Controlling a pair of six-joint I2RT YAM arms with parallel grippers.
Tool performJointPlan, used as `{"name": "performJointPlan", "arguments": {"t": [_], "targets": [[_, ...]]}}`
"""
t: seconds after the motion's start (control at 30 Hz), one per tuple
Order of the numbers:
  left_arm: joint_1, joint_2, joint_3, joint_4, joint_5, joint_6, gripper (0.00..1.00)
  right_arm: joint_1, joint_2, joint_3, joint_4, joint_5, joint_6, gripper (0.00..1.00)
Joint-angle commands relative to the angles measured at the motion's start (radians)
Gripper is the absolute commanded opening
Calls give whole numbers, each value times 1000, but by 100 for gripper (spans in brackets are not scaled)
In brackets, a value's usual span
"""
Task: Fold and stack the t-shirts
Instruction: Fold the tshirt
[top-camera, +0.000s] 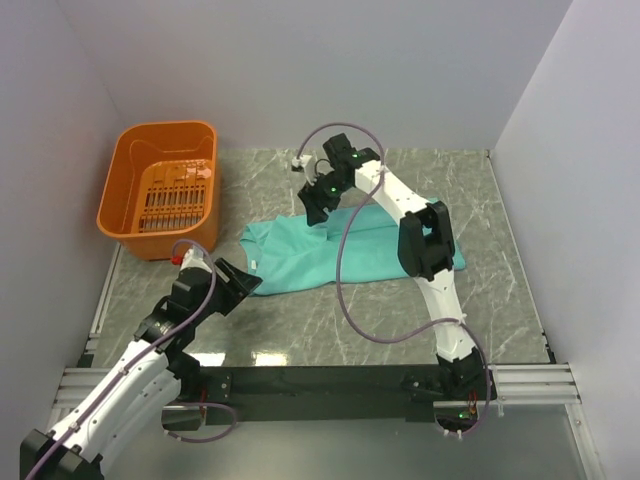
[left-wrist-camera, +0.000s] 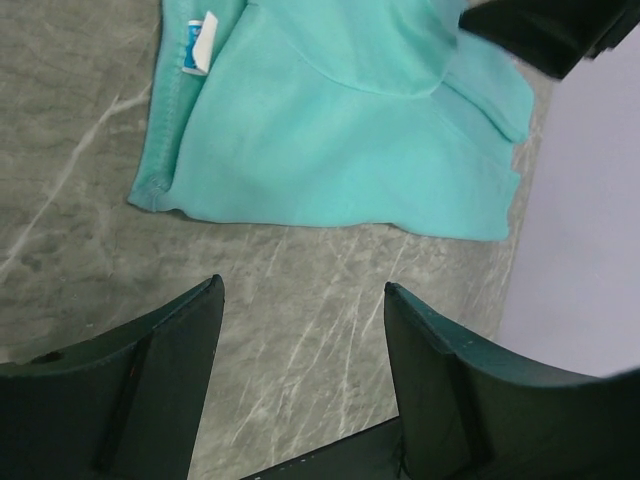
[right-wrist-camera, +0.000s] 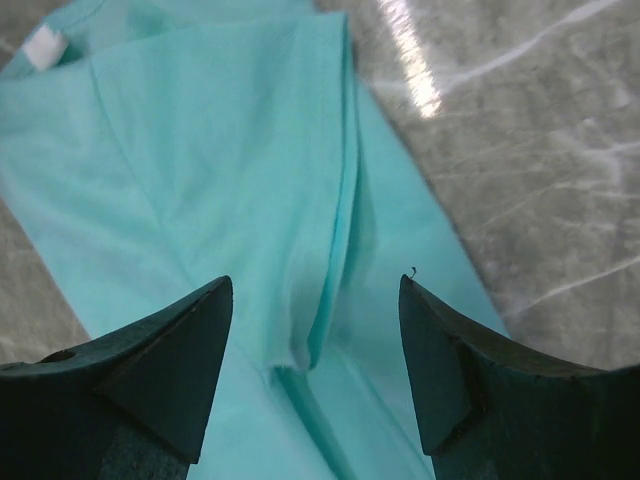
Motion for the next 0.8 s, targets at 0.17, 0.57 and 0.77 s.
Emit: {"name": "performJointPlan", "arguments": {"t": [0.17,0.57,0.77], "targets": [[-4,34,21,26,-13,13,70,13,128,168,77,90,143,74],[-4,26,27,14,-14,12,70,45,203,220,35,110,140,72],[-4,20,29,7,-14,10,70,56,219,223,-1,93,123,61]]}}
